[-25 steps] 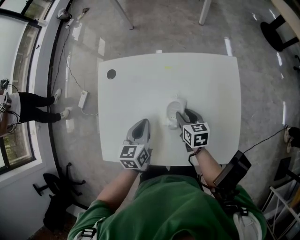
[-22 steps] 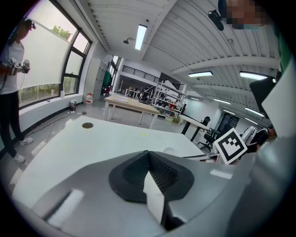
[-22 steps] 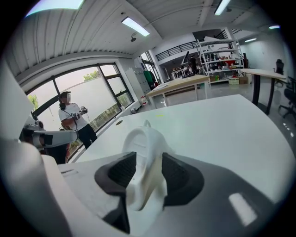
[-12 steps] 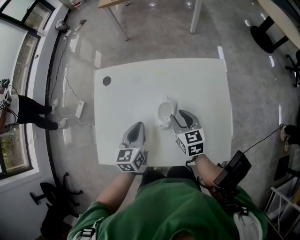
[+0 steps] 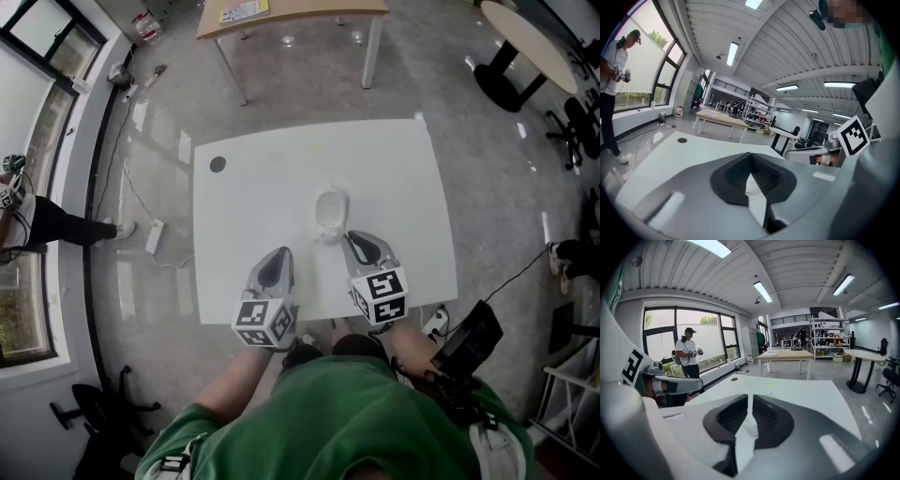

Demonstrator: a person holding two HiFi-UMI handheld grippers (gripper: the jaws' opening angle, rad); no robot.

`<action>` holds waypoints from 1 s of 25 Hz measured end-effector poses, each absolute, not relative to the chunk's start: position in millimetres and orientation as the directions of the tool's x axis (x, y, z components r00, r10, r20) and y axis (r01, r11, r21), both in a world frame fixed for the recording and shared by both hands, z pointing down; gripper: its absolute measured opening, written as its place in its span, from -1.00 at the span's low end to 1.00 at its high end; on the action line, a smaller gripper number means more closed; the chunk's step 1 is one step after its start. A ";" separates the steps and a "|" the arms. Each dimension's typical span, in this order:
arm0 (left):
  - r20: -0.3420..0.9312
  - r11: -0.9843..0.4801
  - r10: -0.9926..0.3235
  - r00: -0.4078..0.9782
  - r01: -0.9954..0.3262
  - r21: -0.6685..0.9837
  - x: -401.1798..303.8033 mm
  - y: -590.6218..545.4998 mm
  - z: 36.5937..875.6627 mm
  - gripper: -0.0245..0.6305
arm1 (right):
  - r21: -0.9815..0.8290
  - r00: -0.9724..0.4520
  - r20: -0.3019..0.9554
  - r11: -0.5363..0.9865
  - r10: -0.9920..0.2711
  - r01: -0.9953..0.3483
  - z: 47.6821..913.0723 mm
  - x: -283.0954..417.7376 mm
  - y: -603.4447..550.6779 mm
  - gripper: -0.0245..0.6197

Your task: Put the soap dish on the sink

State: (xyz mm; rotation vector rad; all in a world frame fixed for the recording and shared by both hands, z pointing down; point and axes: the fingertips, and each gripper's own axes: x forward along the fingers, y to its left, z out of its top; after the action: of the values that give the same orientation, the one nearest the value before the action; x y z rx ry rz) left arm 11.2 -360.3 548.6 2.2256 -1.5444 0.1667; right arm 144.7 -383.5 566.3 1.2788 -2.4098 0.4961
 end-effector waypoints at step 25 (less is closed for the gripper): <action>0.152 -0.459 -0.844 0.515 -0.838 0.295 18.1 -173.4 459.9 -0.91 | -0.027 -0.449 0.406 0.480 -0.796 -0.877 476.1 124.6 -164.3 -0.91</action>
State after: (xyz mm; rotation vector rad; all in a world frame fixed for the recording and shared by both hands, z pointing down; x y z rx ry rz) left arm 18.1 -173.4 459.9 2.4285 -1.4002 -0.0226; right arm 124.6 -164.3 476.1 1.4082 -2.3930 0.3320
